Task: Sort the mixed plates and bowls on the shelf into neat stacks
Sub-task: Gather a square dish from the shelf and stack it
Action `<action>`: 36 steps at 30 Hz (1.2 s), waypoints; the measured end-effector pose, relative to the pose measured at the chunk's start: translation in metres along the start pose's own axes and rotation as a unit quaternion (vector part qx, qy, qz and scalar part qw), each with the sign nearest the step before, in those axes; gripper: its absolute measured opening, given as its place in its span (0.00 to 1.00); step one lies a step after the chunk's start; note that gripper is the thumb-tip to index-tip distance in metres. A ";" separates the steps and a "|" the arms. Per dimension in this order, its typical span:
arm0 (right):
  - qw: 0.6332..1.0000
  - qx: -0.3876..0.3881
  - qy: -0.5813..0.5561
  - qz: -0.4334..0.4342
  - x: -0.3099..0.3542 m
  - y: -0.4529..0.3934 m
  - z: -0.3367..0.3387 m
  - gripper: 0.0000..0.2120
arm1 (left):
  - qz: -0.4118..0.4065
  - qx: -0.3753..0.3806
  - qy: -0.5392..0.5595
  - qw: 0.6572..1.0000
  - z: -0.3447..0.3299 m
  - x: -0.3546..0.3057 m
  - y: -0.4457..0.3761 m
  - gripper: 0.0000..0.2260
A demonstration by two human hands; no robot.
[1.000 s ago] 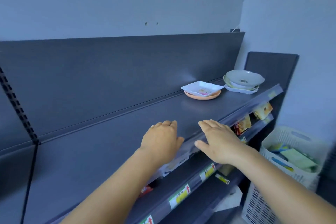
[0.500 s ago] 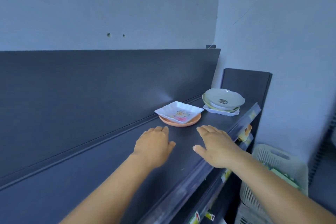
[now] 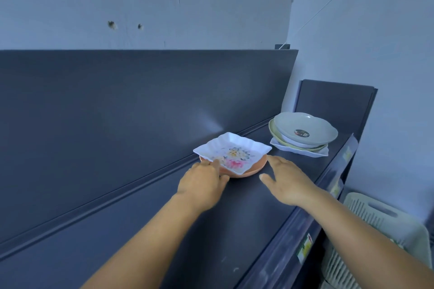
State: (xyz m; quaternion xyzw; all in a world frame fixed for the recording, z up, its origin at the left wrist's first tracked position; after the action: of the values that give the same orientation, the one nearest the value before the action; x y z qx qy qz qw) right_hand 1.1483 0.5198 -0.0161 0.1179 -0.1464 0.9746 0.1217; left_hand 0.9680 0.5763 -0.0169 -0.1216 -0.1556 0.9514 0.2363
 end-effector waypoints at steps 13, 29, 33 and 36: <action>0.992 -0.014 -0.126 -0.009 -0.037 -0.082 -0.030 0.18 | 0.087 -0.020 -0.009 0.996 -0.023 -0.004 -0.028 0.17; 0.966 0.003 -0.260 0.008 -0.045 -0.077 -0.039 0.12 | 0.357 -0.106 0.082 0.925 -0.013 0.015 -0.001 0.14; 0.954 0.032 -0.298 -0.025 -0.044 -0.081 -0.041 0.14 | 0.370 -0.142 0.112 0.911 -0.009 0.017 0.006 0.16; 0.949 0.056 -0.309 -0.045 -0.042 -0.085 -0.042 0.15 | 0.374 -0.167 0.124 0.904 -0.006 0.023 0.014 0.13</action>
State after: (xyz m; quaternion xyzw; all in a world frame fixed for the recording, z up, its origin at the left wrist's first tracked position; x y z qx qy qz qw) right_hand 1.2026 0.6031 -0.0443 0.4259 -0.1168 0.8907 0.1074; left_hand 0.9446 0.5769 -0.0312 -0.3256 -0.2248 0.9071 -0.1436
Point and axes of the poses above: each hand's wrist, its own y-axis away from the middle knuckle, its own z-axis out of the back of the hand, x = y × z, the point moved 3 cm from there along -y, towards the middle knuckle, and after that the axes turned 12 degrees about -x, right-handed, at the moved point
